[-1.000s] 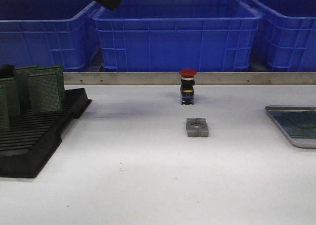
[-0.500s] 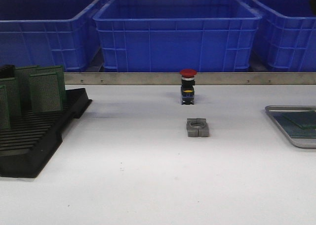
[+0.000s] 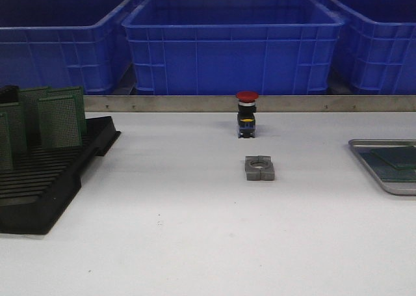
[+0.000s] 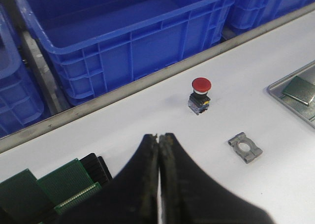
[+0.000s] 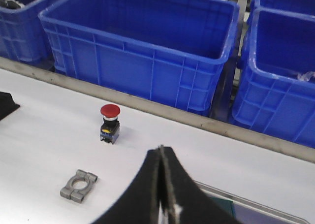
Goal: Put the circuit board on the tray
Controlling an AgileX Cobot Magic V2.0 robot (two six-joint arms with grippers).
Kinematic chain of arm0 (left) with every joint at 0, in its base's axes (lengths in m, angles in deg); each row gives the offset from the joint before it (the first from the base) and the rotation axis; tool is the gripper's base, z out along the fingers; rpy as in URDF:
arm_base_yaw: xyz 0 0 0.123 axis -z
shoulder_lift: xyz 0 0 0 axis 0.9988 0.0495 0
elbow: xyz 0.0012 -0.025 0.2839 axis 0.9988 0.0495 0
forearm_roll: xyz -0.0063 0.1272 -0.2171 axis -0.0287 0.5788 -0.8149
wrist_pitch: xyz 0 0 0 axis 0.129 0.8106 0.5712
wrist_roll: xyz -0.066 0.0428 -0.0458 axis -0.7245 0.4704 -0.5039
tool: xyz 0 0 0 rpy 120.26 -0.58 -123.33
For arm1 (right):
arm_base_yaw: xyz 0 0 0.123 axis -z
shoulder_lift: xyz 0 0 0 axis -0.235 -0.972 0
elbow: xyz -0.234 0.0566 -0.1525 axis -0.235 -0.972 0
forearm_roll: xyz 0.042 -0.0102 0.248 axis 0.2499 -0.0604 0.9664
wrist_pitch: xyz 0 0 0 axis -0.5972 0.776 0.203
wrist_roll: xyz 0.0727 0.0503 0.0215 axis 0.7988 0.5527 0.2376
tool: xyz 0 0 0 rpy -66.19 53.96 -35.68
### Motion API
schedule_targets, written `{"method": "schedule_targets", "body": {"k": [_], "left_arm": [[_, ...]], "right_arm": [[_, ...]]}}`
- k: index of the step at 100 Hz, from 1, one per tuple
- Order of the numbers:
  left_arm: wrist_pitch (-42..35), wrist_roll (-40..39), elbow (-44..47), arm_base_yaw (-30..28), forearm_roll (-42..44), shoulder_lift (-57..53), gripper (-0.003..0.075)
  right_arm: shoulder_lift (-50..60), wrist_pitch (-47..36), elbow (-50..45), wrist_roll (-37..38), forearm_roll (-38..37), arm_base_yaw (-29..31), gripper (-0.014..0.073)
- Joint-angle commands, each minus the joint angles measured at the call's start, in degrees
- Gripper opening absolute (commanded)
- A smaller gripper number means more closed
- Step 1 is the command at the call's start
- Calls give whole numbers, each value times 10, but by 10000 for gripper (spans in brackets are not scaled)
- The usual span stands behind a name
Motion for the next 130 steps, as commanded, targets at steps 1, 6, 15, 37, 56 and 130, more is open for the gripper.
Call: {"method": "schedule_targets", "body": {"k": [1, 6, 15, 37, 56, 130], "left_arm": [[-91, -5, 50, 17, -30, -69, -20], [-122, -5, 88, 26, -31, -102, -20], [-168, -5, 154, 39, -41, -162, -20], [-187, -5, 279, 52, -43, -307, -20], [-187, -5, 363, 52, -49, -445, -20], [-187, -5, 453, 52, -58, -608, -20]], "right_arm": [[45, -30, -1, -4, 15, -1, -62], [71, -30, -12, -4, 15, -1, -62], [119, -27, -31, -4, 15, -1, -62], [218, 9, -71, -4, 15, -1, -62], [274, 58, -95, -4, 15, -1, -62], [288, 68, -114, -4, 15, 0, -62]]}}
